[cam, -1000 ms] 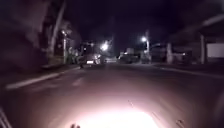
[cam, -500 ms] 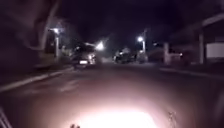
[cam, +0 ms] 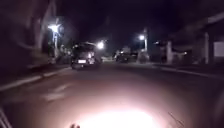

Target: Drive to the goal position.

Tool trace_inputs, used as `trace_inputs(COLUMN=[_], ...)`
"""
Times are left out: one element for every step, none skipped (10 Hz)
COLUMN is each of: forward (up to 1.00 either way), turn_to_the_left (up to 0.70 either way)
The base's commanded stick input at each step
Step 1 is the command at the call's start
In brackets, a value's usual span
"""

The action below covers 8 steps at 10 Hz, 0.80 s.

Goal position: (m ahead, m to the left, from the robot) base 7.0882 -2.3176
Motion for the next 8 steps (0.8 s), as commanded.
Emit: trace_inputs(forward=[1.0, 1.0, 1.0, 1.0, 1.0, 1.0, 1.0, 1.0], turn_to_the_left=[0.0, 0.0, 0.0, 0.0, 0.0, 0.0, -0.25, -0.27])
